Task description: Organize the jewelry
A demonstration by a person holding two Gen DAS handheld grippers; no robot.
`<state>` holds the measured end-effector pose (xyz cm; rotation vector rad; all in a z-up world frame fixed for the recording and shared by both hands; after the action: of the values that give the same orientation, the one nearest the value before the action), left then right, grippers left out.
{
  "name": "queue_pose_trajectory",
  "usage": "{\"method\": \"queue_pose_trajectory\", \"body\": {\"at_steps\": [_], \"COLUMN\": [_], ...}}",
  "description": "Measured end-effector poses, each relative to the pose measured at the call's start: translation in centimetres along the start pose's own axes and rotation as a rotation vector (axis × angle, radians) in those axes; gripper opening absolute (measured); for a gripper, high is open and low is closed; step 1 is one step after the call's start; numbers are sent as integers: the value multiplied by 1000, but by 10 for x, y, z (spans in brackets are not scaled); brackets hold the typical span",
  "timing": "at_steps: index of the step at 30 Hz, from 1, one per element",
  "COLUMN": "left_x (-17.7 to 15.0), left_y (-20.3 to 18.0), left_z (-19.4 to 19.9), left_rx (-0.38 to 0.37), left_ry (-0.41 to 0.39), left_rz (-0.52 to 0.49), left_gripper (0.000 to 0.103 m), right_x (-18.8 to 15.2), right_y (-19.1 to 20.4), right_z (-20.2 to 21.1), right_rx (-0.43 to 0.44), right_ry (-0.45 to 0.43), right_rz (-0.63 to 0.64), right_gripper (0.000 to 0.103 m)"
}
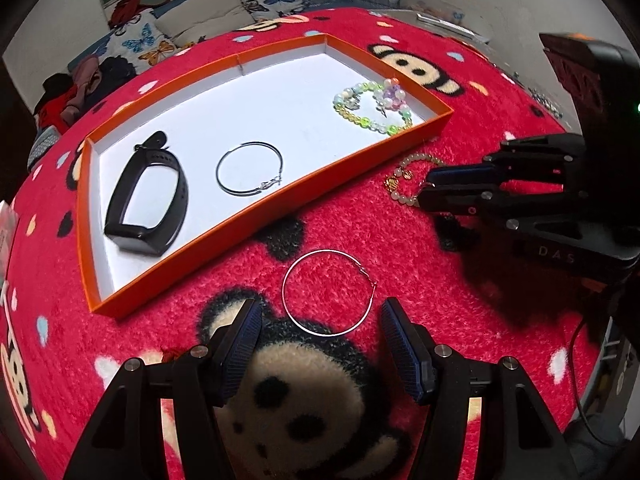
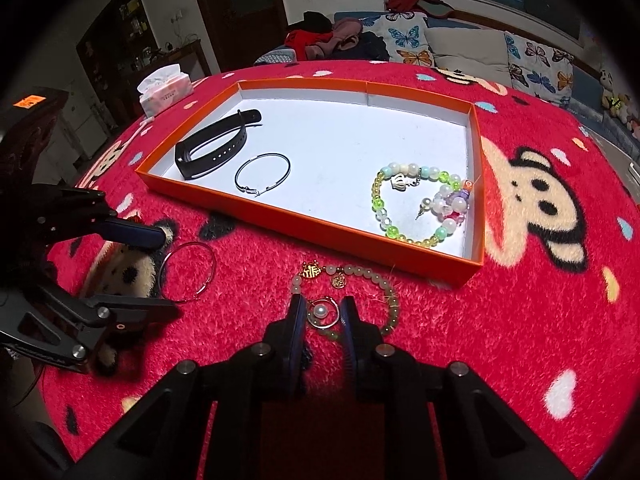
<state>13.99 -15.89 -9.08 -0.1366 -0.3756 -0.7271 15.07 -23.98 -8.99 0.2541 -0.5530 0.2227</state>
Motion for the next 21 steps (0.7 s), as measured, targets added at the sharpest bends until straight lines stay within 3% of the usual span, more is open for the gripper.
{"method": "queue_pose_trajectory", "body": {"at_steps": [17, 21], "left_x": [10, 9], "left_y": [-4, -2], "left_z": [-7, -6], "left_rx": [-19, -29], "left_ry": [1, -12], "left_rz": [-146, -136], "left_gripper": [66, 59], "right_x": [1, 1], "right_y": [-2, -2], "right_z": [1, 1], "right_rx": [9, 9], "right_ry": [-5, -5], "right_rz": [-8, -7], "right_gripper": [20, 20]}}
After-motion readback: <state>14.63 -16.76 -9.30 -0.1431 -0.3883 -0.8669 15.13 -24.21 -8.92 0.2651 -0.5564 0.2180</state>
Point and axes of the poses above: each gripper's, at about its wrist camera, not at the fingertips, and z roughly against the way its jaws point, y to its left, x to its top, the point moved 5 cm from there along -z, roughly the way its jaws point, and after that the axes turned 5 degrees about -z, right-handed, at the moved point
